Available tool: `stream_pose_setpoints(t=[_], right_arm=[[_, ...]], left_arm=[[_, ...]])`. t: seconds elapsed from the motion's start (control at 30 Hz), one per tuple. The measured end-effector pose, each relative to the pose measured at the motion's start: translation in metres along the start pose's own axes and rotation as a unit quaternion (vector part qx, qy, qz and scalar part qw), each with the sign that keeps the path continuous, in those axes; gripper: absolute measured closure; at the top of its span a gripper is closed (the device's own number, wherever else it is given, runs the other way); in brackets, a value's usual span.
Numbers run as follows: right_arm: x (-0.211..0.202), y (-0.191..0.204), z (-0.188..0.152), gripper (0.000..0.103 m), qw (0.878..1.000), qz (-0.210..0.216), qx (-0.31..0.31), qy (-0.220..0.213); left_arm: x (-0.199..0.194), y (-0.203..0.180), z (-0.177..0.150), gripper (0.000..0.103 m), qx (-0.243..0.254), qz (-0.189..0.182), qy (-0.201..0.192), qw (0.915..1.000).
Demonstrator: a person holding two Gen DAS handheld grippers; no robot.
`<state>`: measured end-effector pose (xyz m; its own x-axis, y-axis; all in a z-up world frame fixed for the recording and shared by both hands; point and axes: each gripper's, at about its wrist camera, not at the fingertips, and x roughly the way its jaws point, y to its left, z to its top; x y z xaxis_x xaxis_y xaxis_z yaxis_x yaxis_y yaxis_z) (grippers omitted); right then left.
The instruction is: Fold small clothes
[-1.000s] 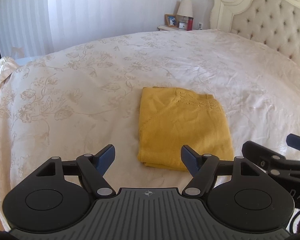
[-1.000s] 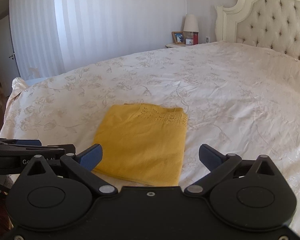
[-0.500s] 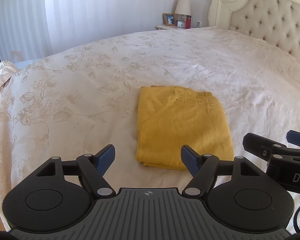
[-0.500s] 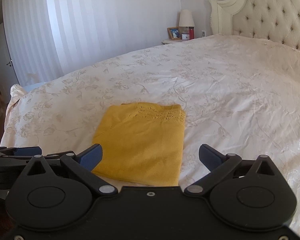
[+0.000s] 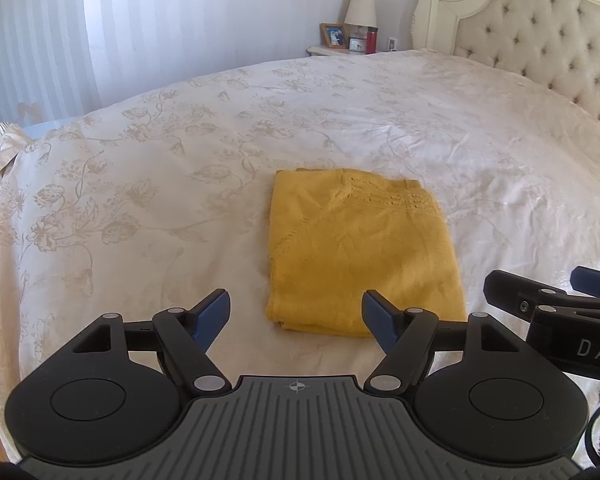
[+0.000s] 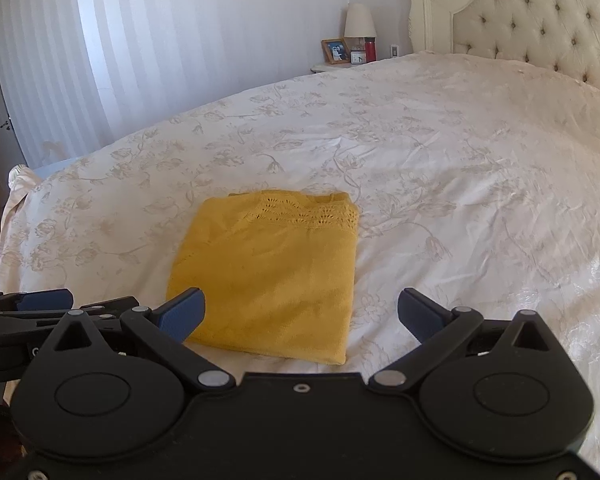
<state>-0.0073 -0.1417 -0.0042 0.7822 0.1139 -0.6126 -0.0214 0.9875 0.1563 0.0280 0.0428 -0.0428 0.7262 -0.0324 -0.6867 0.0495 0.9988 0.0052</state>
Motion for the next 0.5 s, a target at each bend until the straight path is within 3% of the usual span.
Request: stream_pose_setpoints(t=[0.5], right_arm=[[0.0023,-0.0017,-0.0022,0.001,1.000,0.001,0.013,0.006]], left_arm=[[0.0037,0.0011,-0.0022,0.031,-0.009,-0.005,0.008,0.9999]])
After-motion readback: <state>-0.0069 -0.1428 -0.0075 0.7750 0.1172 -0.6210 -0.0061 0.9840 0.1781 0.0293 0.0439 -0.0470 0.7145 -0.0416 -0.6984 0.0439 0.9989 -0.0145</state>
